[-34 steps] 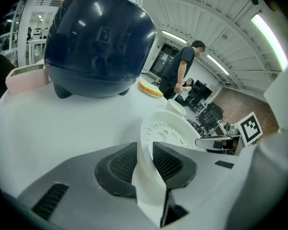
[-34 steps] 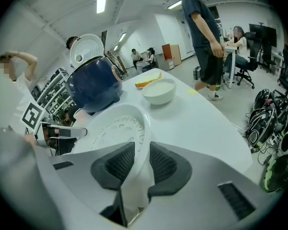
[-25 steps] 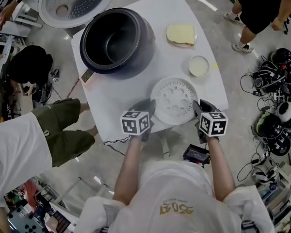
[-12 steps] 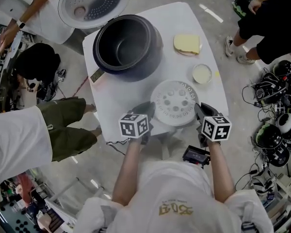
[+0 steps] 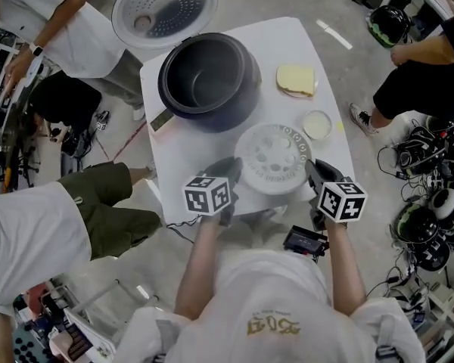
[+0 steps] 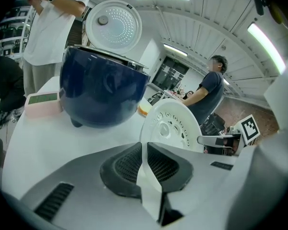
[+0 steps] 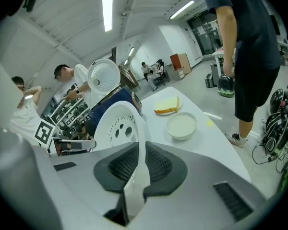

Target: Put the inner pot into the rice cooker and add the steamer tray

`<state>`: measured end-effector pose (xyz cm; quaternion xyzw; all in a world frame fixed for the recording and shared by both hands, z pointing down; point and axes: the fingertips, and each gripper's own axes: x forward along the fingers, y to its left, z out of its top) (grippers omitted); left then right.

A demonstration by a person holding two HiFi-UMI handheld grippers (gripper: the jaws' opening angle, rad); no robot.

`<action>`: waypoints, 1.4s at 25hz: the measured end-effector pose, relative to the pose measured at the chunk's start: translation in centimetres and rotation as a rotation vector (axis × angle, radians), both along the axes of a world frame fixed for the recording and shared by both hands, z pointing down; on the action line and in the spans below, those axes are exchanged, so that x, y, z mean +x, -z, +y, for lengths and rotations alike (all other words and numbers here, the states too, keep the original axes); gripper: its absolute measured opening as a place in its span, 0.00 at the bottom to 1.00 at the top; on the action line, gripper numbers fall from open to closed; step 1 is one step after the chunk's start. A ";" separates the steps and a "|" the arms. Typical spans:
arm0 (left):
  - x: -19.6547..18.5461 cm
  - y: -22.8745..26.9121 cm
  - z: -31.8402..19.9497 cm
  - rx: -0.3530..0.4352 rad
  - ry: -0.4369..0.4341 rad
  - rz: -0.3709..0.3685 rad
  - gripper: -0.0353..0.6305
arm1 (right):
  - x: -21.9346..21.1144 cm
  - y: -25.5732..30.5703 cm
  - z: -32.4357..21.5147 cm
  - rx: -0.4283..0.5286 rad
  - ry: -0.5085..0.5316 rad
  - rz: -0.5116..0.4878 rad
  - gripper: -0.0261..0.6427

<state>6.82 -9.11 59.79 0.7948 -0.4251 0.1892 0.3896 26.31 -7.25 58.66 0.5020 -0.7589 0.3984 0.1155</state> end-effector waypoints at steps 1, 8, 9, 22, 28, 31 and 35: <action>-0.1 0.4 0.0 0.005 0.003 0.004 0.13 | -0.1 0.4 -0.1 0.006 0.002 -0.002 0.12; -1.1 3.6 -1.2 0.065 0.039 0.015 0.12 | -0.9 3.5 -1.8 0.065 0.025 -0.025 0.12; -1.2 4.1 -1.2 0.073 0.043 0.019 0.12 | -1.1 4.0 -1.9 0.073 0.028 -0.028 0.12; -3.6 9.6 -2.0 0.181 0.115 0.058 0.12 | -3.4 9.6 -4.5 0.188 0.095 -0.046 0.11; -5.6 11.8 -2.3 0.226 0.168 0.067 0.12 | -5.4 12.1 -5.7 0.244 0.139 -0.051 0.11; -6.9 12.9 -3.0 0.248 0.192 0.071 0.12 | -6.7 13.4 -6.8 0.271 0.163 -0.054 0.11; -8.5 14.1 -4.0 0.276 0.208 0.071 0.12 | -8.3 14.6 -8.1 0.295 0.179 -0.062 0.11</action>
